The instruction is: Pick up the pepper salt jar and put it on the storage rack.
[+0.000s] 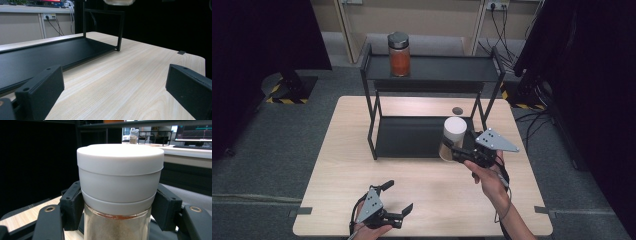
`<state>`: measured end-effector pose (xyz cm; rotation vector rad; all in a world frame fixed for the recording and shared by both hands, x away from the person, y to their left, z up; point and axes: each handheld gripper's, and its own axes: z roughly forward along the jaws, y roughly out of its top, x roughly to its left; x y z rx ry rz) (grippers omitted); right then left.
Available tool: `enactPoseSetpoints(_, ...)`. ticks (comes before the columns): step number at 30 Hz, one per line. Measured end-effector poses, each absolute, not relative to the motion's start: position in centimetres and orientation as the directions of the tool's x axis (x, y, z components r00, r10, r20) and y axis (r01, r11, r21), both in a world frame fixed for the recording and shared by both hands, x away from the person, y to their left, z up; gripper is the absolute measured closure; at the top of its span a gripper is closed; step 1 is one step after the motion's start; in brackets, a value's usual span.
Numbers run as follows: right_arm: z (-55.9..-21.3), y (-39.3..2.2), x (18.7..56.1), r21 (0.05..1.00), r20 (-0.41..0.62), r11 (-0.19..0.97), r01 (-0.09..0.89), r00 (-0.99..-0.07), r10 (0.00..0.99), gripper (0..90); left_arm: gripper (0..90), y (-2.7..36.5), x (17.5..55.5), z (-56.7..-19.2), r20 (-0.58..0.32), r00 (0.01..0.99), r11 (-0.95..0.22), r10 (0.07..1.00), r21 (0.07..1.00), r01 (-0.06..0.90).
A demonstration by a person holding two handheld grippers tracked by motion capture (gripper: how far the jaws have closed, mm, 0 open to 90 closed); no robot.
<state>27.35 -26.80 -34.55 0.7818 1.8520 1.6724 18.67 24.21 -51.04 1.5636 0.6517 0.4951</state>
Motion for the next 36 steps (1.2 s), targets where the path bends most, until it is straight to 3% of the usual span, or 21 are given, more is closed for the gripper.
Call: enactPoseSetpoints(36, -26.8, -25.4, 30.2, 0.996, -0.013, 0.072, 0.054, -0.705, 0.709, 34.8, 1.2, 24.2, 18.7, -51.1, -0.067, 0.742, -0.030, 0.667, 0.993, 0.116)
